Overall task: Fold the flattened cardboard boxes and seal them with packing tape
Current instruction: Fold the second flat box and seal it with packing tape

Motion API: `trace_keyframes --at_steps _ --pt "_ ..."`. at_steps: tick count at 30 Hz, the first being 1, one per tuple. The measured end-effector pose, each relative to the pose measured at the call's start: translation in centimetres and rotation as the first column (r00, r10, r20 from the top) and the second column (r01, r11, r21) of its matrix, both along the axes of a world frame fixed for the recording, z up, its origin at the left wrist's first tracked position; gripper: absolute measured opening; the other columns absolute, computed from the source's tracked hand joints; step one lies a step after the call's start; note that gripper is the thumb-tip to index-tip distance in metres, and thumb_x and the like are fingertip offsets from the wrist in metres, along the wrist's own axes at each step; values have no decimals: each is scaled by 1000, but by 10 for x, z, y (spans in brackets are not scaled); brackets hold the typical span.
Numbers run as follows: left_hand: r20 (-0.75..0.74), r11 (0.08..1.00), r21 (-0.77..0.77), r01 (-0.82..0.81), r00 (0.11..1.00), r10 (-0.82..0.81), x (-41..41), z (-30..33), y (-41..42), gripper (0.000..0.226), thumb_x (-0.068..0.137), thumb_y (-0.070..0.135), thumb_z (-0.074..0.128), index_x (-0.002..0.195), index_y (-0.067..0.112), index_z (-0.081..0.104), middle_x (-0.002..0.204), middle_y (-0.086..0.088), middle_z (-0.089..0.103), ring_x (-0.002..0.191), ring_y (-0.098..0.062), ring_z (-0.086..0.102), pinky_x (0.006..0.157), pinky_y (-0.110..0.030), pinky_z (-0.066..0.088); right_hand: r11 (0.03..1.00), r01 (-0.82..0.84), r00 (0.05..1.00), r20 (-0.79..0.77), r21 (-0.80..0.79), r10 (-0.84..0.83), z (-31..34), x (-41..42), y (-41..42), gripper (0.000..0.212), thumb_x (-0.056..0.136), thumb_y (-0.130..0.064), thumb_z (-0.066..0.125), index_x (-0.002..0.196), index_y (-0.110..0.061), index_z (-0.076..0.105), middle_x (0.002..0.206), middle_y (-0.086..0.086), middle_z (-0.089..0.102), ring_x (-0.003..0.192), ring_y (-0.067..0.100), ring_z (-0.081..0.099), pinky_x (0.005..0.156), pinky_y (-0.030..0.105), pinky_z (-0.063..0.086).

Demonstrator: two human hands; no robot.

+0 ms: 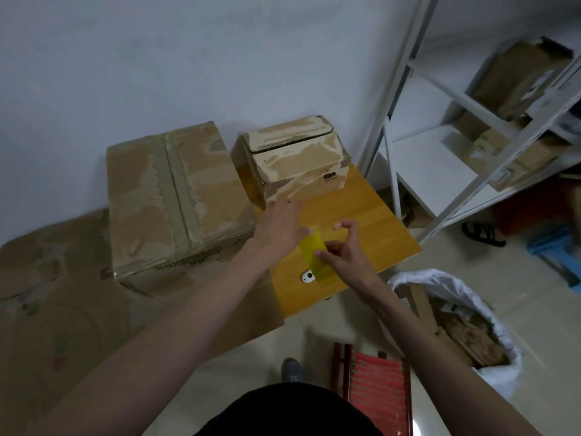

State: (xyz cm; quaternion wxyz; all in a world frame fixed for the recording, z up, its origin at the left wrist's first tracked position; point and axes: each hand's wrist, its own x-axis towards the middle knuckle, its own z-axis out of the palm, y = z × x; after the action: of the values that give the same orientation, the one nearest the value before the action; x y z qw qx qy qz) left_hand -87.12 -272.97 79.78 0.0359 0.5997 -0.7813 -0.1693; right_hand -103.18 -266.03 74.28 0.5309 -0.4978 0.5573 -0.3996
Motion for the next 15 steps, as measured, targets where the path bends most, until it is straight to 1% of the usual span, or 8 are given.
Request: trace_keyframes --at_steps 1,3,5,7,9,11,12,15 --pt "20 1000 1 25 999 -25 -2 -3 -4 57 92 44 66 139 14 52 135 -9 55 126 -35 47 97 -44 44 1000 16 999 -28 9 -15 -6 -4 -7 46 93 -6 66 113 -27 30 93 19 68 80 31 67 65 39 56" --pt "39 997 -31 75 997 -74 -7 -7 -12 61 93 47 63 145 18 46 142 -8 50 132 -34 40 104 -45 39 1000 23 988 -150 -18 -26 -21 -10 -24 48 91 -3 67 114 -23 29 77 14 62 64 27 60 56 35 48" --pt "74 989 -99 110 992 -103 -7 -10 -20 58 95 48 59 144 20 47 141 -6 51 131 -31 40 103 -44 38 1000 24 956 -294 -17 -27 -39 -15 -42 48 90 -1 67 114 -18 29 71 13 50 60 33 50 54 43 38" --pt "93 982 -148 121 990 -108 -3 -10 -26 54 95 48 57 141 22 50 138 -4 53 129 -29 41 104 -43 37 1000 12 889 -457 -10 -15 -60 -18 -59 47 88 0 67 113 -16 30 71 15 45 63 40 49 54 43 32" --pt "115 972 -197 126 988 -105 6 -11 -32 52 95 47 56 139 22 52 136 -4 54 128 -27 42 107 -42 35 999 -40 775 -631 5 34 -82 -22 -72 43 89 0 66 116 -10 34 69 14 44 63 40 49 56 42 28" --pt "133 965 -231 126 986 -97 17 -14 -36 50 95 46 56 138 21 54 134 -3 54 128 -25 44 109 -39 34 995 -85 672 -734 61 102 -106 -25 -82 39 90 1 62 120 -6 37 65 9 42 62 37 48 56 40 27" --pt "135 963 -243 120 987 -89 23 -16 -38 50 95 45 56 137 20 54 133 -2 55 127 -24 45 109 -38 34 991 -96 648 -750 92 133 -117 -26 -86 38 91 3 58 122 -5 38 64 7 42 62 35 48 57 40 27" --pt "135 963 -256 88 989 -55 40 -20 -38 50 94 43 57 137 19 56 131 -1 56 125 -23 48 110 -37 33 976 -133 564 -797 170 215 -146 -25 -92 42 91 4 52 129 -4 34 78 15 56 73 37 57 61 43 37"
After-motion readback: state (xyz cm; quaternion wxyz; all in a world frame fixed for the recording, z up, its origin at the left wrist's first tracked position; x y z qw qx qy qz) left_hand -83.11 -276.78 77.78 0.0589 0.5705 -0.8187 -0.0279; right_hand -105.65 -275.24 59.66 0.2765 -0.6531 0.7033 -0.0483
